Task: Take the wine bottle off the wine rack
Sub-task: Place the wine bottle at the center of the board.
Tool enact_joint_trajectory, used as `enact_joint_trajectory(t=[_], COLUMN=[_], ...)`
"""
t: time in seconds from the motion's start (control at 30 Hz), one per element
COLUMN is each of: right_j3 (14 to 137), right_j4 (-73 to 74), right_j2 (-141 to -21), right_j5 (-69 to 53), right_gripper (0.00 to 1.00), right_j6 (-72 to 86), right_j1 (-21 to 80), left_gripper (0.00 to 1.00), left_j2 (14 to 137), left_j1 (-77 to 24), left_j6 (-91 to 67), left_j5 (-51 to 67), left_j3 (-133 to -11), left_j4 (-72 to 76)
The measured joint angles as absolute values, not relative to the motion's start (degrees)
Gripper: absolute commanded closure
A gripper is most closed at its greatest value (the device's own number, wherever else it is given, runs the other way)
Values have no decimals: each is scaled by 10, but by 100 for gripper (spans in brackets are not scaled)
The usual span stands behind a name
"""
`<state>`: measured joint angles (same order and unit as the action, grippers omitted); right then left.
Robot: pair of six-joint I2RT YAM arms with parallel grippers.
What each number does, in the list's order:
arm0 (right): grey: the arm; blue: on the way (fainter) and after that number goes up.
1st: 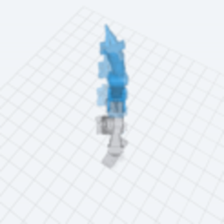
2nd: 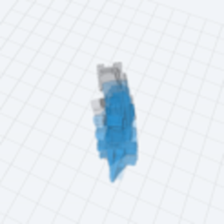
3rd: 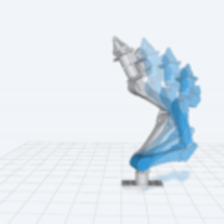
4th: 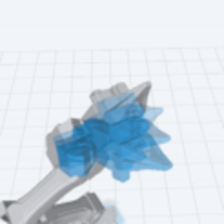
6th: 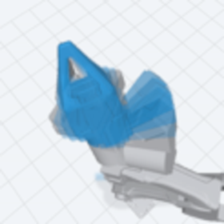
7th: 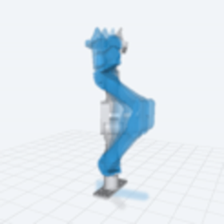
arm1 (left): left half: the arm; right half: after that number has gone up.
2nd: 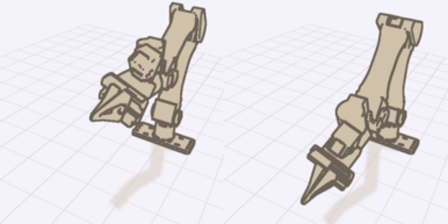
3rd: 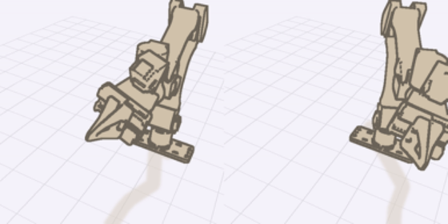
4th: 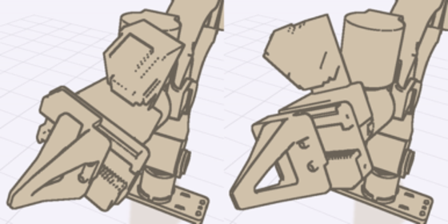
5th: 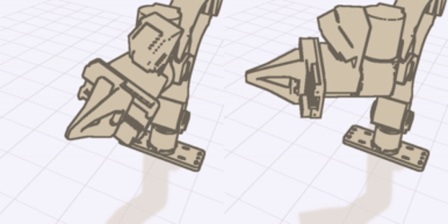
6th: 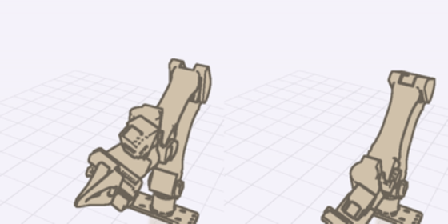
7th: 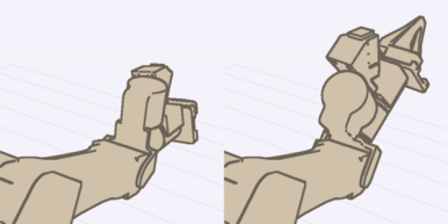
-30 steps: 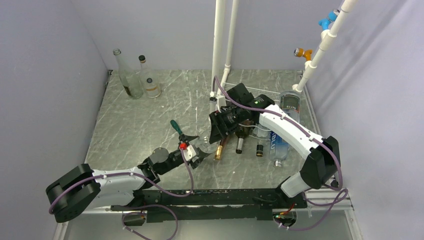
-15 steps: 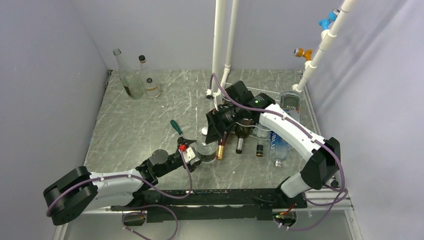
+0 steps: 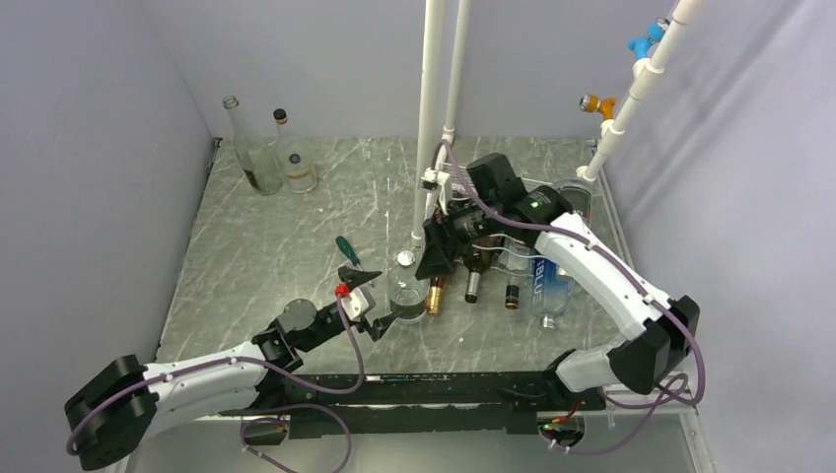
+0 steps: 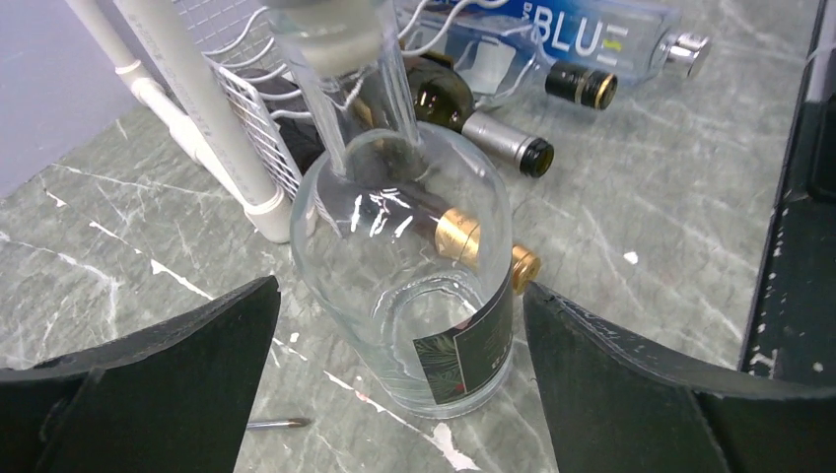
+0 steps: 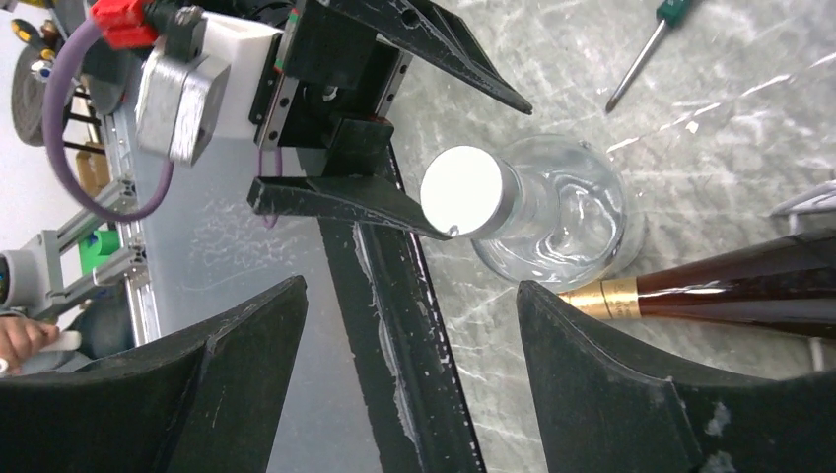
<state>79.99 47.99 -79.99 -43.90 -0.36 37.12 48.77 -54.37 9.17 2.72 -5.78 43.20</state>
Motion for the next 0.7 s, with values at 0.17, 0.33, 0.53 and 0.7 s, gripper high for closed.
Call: enact_joint_trajectory(t=[0.17,0.33,0.53,0.7], right_j3=[788,748,621,543], right_j4=[480,485,418,352], right_j2=[-762,-708,-590,-533], right_j5=[-524,-623,-718,-763], right_gripper=[6,1,1,1], right_j6=[-67,-154,-173,-159], right_j1=[290,176,55,-21], left_gripper=[1,0,1,1], left_j2=[424,373,354,348], left_j1=[-544,-544,-544,-544], left_j6=[56,6,-53,-88], left_j5=[22,15,14,13], left_j3=[-57,-57,-66,-95], left_j4=[406,373,330,295])
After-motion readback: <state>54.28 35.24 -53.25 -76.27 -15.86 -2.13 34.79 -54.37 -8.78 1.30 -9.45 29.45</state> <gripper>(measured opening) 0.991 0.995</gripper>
